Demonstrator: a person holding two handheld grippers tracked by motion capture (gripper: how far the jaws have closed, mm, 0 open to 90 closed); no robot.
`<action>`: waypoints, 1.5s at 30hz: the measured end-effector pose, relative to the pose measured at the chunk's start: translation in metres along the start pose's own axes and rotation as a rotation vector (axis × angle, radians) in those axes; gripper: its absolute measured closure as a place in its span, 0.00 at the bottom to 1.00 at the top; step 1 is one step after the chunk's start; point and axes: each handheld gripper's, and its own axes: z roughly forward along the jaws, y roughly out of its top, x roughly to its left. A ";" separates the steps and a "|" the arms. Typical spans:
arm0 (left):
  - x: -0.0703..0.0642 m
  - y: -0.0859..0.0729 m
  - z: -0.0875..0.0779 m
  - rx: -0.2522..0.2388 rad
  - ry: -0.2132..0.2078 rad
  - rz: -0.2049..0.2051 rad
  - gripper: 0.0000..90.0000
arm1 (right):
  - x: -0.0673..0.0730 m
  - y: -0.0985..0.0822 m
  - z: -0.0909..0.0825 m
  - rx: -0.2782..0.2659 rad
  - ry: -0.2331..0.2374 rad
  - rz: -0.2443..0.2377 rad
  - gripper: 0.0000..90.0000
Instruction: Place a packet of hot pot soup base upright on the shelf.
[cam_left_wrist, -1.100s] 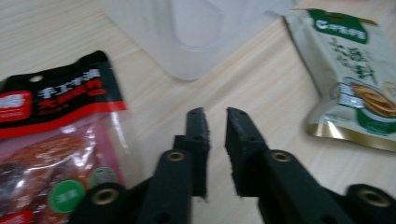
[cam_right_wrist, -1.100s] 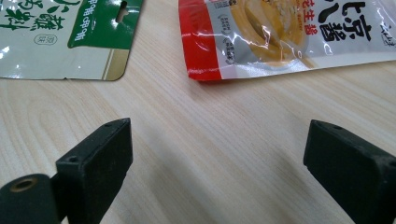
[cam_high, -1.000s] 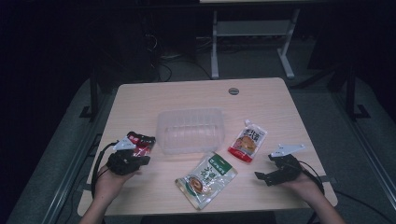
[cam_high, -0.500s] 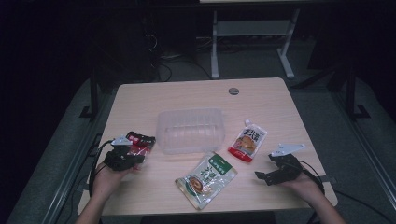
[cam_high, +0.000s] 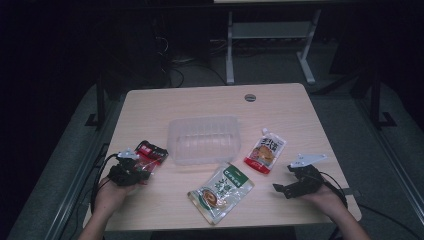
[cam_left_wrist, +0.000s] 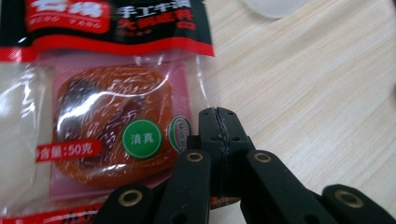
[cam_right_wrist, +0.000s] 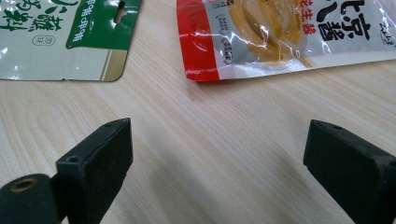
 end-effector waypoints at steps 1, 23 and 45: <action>0.000 0.000 0.000 0.000 0.000 0.000 1.00 | 0.000 0.000 0.000 -0.001 0.000 -0.003 0.08; 0.017 -0.006 -0.038 -0.062 0.029 0.079 0.89 | 0.000 0.001 0.000 0.004 0.004 0.002 0.08; 0.035 0.011 -0.011 -0.010 0.079 0.202 0.20 | 0.000 0.001 0.002 0.012 0.003 0.004 0.08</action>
